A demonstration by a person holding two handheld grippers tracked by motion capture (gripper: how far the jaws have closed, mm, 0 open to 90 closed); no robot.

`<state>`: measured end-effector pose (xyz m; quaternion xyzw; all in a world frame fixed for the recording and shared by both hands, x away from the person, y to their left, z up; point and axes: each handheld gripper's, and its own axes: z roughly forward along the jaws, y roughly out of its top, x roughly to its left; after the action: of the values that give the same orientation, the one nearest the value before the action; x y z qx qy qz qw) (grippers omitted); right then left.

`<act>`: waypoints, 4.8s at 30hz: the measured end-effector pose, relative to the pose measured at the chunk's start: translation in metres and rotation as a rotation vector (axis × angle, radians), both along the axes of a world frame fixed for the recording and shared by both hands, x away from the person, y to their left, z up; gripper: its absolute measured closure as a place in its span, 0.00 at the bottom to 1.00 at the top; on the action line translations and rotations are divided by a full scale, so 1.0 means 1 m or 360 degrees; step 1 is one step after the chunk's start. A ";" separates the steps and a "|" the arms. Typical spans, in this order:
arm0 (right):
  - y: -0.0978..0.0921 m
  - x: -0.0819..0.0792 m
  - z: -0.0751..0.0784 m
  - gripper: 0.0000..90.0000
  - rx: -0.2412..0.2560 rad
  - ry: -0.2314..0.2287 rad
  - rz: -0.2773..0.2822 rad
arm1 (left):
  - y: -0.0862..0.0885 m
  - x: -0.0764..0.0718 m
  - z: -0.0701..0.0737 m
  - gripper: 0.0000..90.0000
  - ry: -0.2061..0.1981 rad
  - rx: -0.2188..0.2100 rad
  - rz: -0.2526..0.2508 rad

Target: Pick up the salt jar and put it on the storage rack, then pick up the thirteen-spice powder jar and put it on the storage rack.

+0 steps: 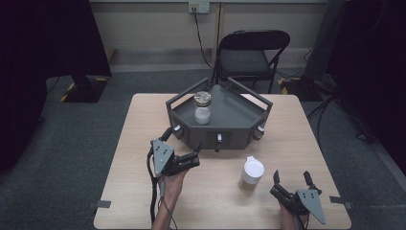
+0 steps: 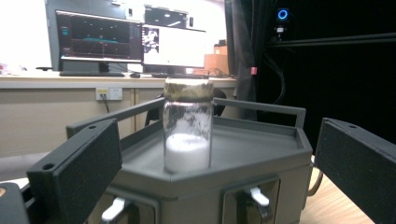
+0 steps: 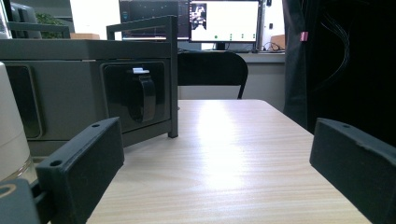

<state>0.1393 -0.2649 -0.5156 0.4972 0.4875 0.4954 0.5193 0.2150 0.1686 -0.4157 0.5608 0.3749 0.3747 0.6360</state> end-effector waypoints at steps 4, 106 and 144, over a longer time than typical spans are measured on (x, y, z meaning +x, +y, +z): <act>0.000 0.000 0.000 0.02 0.0000 0.0000 0.0000 | 0.002 -0.016 -0.012 0.00 0.0027 0.0008 -0.0001; 0.009 0.005 0.056 0.00 0.0103 -0.0159 0.0411 | 0.006 -0.060 -0.102 0.01 0.0074 0.0111 0.0290; 0.041 0.011 0.027 0.32 0.0079 0.0167 0.0496 | 0.006 -0.060 -0.102 0.00 0.0075 0.0111 0.0292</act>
<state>0.1503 -0.2238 -0.4886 0.4534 0.5727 0.5552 0.3976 0.1555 0.1747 -0.5175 0.5547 0.4262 0.4309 0.5701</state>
